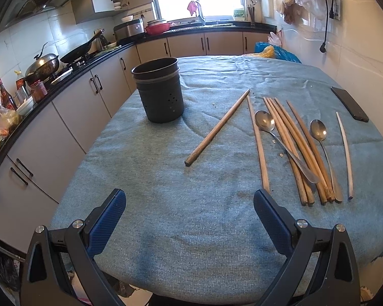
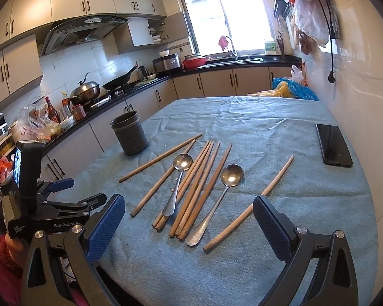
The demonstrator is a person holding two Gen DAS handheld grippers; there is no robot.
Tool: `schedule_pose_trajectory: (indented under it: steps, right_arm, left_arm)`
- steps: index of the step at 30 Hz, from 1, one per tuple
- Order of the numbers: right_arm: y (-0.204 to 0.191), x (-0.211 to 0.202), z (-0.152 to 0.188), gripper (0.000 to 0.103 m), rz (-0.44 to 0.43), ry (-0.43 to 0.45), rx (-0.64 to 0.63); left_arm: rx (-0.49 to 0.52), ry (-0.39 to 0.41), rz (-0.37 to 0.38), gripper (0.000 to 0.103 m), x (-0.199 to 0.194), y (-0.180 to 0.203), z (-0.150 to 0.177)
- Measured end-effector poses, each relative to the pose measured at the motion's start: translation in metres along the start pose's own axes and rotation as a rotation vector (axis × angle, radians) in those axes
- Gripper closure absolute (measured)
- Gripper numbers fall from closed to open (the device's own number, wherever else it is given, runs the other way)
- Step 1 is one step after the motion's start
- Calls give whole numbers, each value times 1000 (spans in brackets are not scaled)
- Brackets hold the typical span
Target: Organize utensils
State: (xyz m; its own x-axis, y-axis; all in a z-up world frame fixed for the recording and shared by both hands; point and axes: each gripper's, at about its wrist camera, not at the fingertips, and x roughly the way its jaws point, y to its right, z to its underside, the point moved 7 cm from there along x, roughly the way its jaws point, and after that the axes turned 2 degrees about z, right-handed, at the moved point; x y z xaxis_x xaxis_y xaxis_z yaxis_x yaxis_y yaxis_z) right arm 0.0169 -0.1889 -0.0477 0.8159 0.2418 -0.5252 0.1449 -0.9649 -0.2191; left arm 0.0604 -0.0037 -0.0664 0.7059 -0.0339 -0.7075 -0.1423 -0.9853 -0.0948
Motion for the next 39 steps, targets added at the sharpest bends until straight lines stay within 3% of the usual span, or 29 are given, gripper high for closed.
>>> schedule_pose_trajectory:
  steps: [3, 9, 14, 16, 18, 21, 27, 29, 33, 39]
  right_arm:
    - [4, 4, -4, 5, -11, -15, -8]
    - [28, 15, -25, 15, -30, -56, 3]
    - [57, 39, -38, 31, -54, -112, 54]
    - [63, 52, -40, 40, -83, -145, 75]
    - [67, 64, -42, 41, -100, -164, 72]
    - [75, 84, -45, 43, -123, -206, 69]
    - [94, 122, -35, 46, -152, -295, 112]
    - [93, 131, -31, 47, -186, -321, 109]
    - [94, 143, -26, 52, -205, -347, 104]
    - [93, 160, -20, 57, -227, -385, 82]
  left_arm:
    - [14, 10, 10, 3, 3, 1, -9]
    - [26, 20, 100, 3, 13, 6, -46]
    - [50, -116, 177, 24, 35, 15, -62]
    - [46, -147, 231, 25, 43, 22, -70]
    - [42, -184, 287, 27, 50, 30, -78]
    - [56, -230, 309, 43, 61, 39, -85]
    - [52, -342, 425, 46, 96, 63, -96]
    - [40, -353, 400, 48, 110, 64, -99]
    - [32, -386, 424, 53, 130, 73, -100]
    - [79, -379, 419, 56, 143, 86, -103]
